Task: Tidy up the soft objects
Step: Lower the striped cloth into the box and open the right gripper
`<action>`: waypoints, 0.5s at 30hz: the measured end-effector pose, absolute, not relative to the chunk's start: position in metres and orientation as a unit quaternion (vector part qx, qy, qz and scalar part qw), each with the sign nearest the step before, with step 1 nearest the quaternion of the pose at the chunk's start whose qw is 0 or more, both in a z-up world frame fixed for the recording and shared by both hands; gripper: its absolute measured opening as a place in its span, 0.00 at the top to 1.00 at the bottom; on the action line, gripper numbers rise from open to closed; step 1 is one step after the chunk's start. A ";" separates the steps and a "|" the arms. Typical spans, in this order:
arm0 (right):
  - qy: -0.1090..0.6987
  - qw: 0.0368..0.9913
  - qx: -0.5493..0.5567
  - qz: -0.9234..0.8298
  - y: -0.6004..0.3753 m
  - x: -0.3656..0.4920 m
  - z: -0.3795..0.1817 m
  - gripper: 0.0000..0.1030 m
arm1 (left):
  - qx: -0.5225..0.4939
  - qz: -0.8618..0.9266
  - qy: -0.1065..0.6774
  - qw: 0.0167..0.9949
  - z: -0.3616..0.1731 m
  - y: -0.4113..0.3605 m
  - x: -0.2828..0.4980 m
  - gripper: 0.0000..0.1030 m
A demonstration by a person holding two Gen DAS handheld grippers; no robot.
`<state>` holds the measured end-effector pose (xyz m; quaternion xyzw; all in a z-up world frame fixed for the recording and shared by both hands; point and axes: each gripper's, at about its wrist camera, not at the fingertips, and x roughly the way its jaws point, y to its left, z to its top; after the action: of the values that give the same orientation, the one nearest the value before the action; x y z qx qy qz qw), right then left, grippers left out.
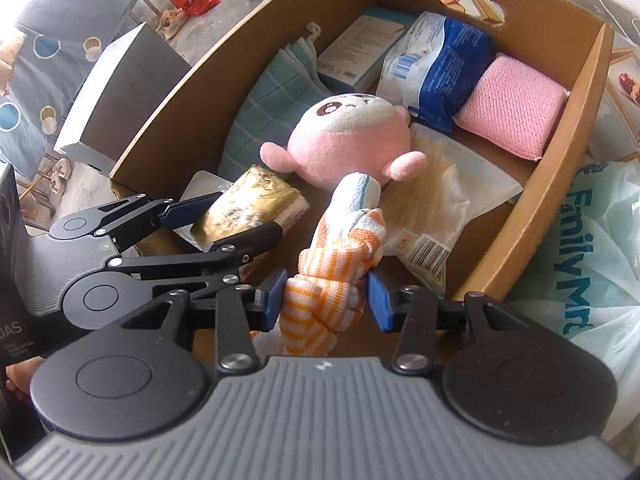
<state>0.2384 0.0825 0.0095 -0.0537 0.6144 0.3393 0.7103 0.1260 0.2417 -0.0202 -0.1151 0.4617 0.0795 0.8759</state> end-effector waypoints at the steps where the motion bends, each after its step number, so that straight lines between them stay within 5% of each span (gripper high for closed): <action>1: 0.615 0.709 -0.053 0.340 0.083 0.239 0.009 0.57 | -0.117 0.079 0.463 0.875 -0.020 0.242 0.125 0.44; 15: 0.609 0.711 -0.007 0.350 0.068 0.242 0.014 0.55 | -0.128 0.079 0.454 0.878 -0.010 0.240 0.115 0.40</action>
<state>0.2419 0.0683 0.0138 -0.0066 0.6095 0.3502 0.7112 0.1150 0.2404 -0.0097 -0.1279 0.4540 0.0792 0.8782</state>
